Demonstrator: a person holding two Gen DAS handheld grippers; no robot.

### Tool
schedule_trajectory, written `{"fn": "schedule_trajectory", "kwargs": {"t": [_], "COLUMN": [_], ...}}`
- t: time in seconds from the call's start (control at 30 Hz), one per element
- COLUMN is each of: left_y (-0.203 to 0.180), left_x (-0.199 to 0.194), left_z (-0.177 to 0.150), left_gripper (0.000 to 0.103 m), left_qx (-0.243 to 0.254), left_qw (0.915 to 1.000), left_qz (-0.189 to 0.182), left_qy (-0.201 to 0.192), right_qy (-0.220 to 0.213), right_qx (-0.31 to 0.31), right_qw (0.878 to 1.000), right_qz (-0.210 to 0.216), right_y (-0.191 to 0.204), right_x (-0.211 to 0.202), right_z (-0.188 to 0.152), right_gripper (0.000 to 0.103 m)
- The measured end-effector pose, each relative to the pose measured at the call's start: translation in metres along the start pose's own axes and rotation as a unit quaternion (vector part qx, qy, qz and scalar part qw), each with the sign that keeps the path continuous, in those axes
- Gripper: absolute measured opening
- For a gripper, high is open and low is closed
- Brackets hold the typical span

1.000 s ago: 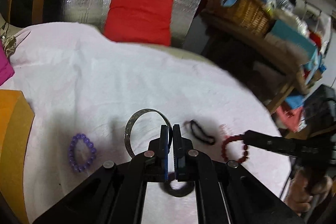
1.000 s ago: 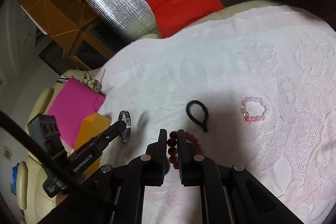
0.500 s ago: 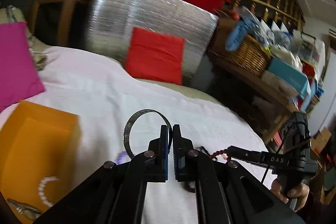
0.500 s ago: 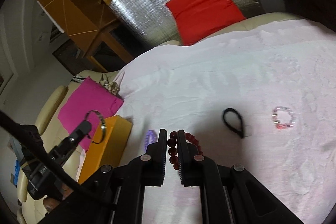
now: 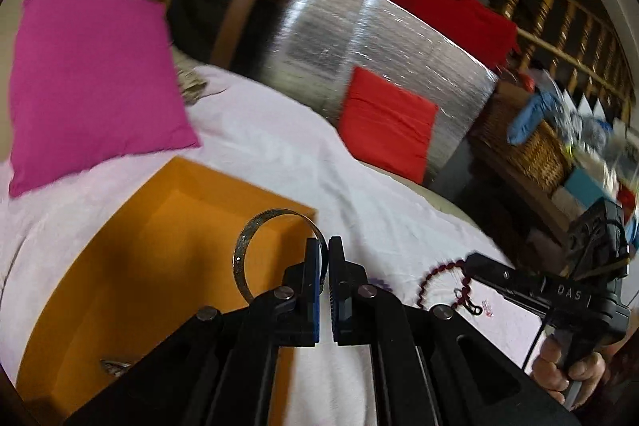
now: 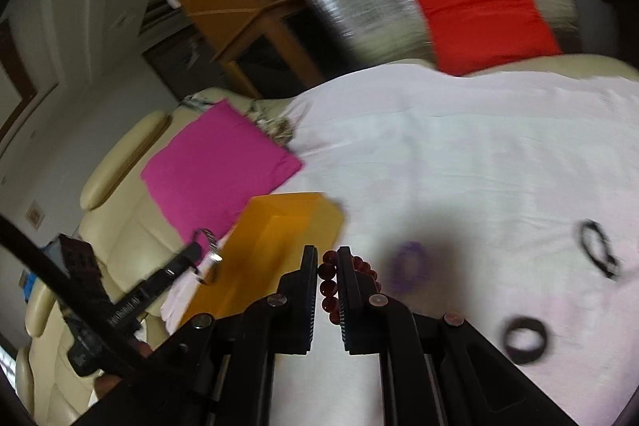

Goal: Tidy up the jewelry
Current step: 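Carry the bangle and red bracelet into the orange box and open both tools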

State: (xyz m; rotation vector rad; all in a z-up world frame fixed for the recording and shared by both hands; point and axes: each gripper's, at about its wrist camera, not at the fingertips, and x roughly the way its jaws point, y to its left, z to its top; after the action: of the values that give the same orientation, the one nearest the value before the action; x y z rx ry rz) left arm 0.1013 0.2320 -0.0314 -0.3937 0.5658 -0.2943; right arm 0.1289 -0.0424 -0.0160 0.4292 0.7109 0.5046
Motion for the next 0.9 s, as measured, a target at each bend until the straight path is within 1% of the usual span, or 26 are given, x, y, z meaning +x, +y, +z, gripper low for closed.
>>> {"fn": "schedule_trajectory", "kwargs": {"t": [0.1,0.17,0.23,0.4,0.6,0.67,0.7,0.77,0.8,0.83,0.87,0.9], "left_y": [0.031,0.053,0.069,0.097,0.110,0.114,0.113,0.110,0.108,0.106,0.105,0.106], "left_x": [-0.008,-0.014,-0.018,-0.022,-0.014,-0.012,-0.009,-0.002,0.002,0.008,0.013,0.016], "left_z": [0.000,0.001,0.000,-0.001,-0.002,-0.002,-0.002,-0.001,-0.001,-0.002,-0.003,-0.004], "left_gripper": [0.004,0.004,0.004,0.004,0.004,0.004,0.004,0.004,0.004,0.004,0.005,0.010], "left_qx": [-0.032,-0.065,-0.085,-0.128,-0.149,-0.153,-0.147,-0.132,-0.127,-0.121,-0.118,-0.117], "left_qw": [0.9995,0.9978,0.9960,0.9896,0.9853,0.9854,0.9875,0.9906,0.9915,0.9922,0.9922,0.9919], "left_qz": [-0.004,-0.017,-0.029,-0.064,-0.084,-0.076,-0.057,-0.030,-0.015,0.004,0.014,0.019], "left_qy": [-0.001,-0.002,-0.003,-0.006,0.003,0.004,0.007,0.014,0.019,0.029,0.038,0.045], "right_qy": [0.016,0.027,0.033,0.052,0.076,0.084,0.088,0.095,0.100,0.102,0.102,0.102], "right_qx": [-0.017,-0.021,-0.021,-0.015,-0.012,-0.009,-0.008,-0.008,-0.006,-0.002,-0.001,-0.004], "right_qw": [0.999,0.999,0.998,0.998,0.996,0.996,0.995,0.995,0.995,0.995,0.995,0.995], "right_qz": [0.022,0.032,0.039,0.042,0.039,0.037,0.034,0.027,0.017,0.002,-0.010,-0.021], "right_y": [0.033,0.051,0.062,0.077,0.082,0.081,0.079,0.077,0.074,0.069,0.066,0.063], "right_x": [0.033,0.057,0.077,0.120,0.159,0.170,0.176,0.187,0.192,0.197,0.199,0.198], "right_z": [0.007,0.010,0.011,0.007,0.003,0.004,0.005,0.007,0.008,0.008,0.010,0.011], "right_gripper": [0.011,0.011,0.011,0.011,0.011,0.011,0.011,0.011,0.011,0.014,0.014,0.014]}}
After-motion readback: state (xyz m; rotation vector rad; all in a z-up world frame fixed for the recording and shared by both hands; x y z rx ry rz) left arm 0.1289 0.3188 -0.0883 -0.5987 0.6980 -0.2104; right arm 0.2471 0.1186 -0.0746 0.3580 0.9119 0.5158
